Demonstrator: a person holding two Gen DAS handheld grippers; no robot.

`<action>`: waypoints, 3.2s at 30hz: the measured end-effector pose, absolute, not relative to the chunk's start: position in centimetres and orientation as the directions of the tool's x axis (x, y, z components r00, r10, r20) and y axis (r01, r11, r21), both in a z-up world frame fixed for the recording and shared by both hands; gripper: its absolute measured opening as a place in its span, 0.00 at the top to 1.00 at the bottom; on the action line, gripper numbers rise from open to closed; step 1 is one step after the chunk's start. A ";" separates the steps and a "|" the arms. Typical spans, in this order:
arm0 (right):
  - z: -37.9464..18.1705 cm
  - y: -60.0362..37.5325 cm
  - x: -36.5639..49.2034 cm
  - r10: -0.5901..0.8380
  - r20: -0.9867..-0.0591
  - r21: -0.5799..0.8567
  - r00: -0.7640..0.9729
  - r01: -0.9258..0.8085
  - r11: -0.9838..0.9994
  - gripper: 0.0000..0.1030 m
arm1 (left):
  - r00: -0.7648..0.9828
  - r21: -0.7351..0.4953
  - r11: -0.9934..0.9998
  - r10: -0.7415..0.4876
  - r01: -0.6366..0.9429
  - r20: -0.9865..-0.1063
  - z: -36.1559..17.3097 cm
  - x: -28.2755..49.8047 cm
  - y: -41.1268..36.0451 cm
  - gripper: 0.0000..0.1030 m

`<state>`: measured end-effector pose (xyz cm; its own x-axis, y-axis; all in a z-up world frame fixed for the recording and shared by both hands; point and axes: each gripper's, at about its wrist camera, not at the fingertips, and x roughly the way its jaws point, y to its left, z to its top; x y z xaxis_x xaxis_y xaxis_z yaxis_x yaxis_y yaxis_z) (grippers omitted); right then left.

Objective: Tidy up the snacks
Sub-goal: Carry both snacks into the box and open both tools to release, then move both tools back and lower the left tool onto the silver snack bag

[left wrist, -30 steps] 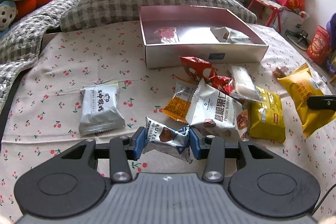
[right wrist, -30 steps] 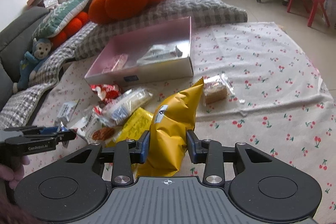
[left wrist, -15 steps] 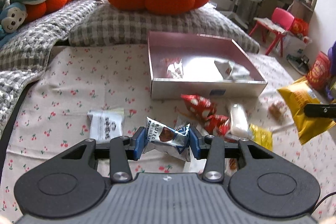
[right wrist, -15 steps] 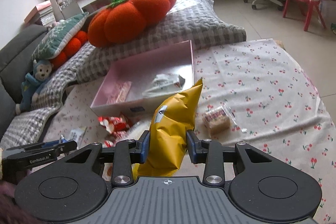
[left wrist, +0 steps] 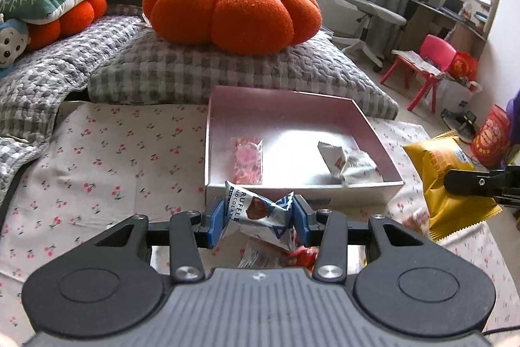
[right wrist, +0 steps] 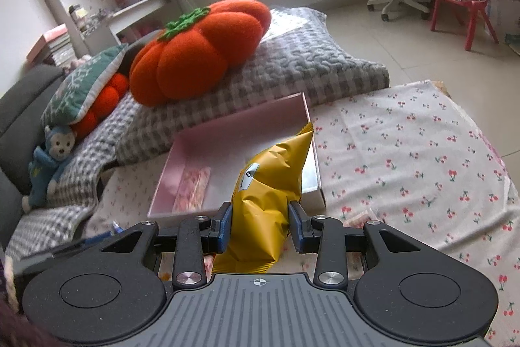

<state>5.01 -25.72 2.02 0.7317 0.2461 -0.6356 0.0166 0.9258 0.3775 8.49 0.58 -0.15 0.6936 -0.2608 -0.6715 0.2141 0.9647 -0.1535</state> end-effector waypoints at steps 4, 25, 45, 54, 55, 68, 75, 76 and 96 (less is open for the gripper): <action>2.2 -25.6 6.5 0.222 -0.619 0.368 0.753 0.029 0.929 0.66 | 0.695 -0.178 0.966 -0.260 0.189 -0.671 -0.5 9.7 -0.1 0.61; -2.9 -27.0 15.6 0.210 -0.611 0.396 0.763 0.065 0.916 0.66 | 0.730 -0.138 0.974 -0.225 0.179 -0.645 -3.5 15.1 -5.9 0.61; -5.7 -27.4 19.0 0.289 -0.539 0.413 0.791 -0.050 0.909 0.69 | 0.685 -0.116 0.976 -0.212 0.185 -0.697 -6.1 16.2 -6.9 0.60; -6.1 -26.9 19.9 0.238 -0.533 0.338 0.812 -0.053 0.940 0.68 | 0.679 -0.118 0.978 -0.203 0.170 -0.705 -6.0 16.3 -7.2 0.57; -6.2 -27.0 20.2 0.235 -0.533 0.342 0.813 -0.047 0.939 0.69 | 0.678 -0.120 0.978 -0.203 0.169 -0.706 -6.0 16.3 -7.2 0.56; -4.9 -27.1 19.7 0.281 -0.537 0.381 0.795 -0.069 0.922 0.47 | 0.676 -0.120 0.978 -0.204 0.169 -0.708 -5.4 15.6 -7.3 0.44; -1.9 -27.3 17.2 0.261 -0.538 0.350 0.801 -0.069 0.934 0.22 | 0.671 -0.137 0.970 -0.238 0.200 -0.702 -3.6 14.2 -7.9 0.21; -1.5 -27.4 16.7 0.256 -0.539 0.349 0.802 -0.064 0.935 0.21 | 0.670 -0.139 0.970 -0.240 0.201 -0.703 -3.4 13.9 -7.8 0.19; 2.9 -26.9 8.4 0.195 -0.592 0.308 0.782 -0.003 0.951 0.02 | 0.620 -0.091 0.974 -0.203 0.208 -0.758 0.2 9.1 -5.0 0.00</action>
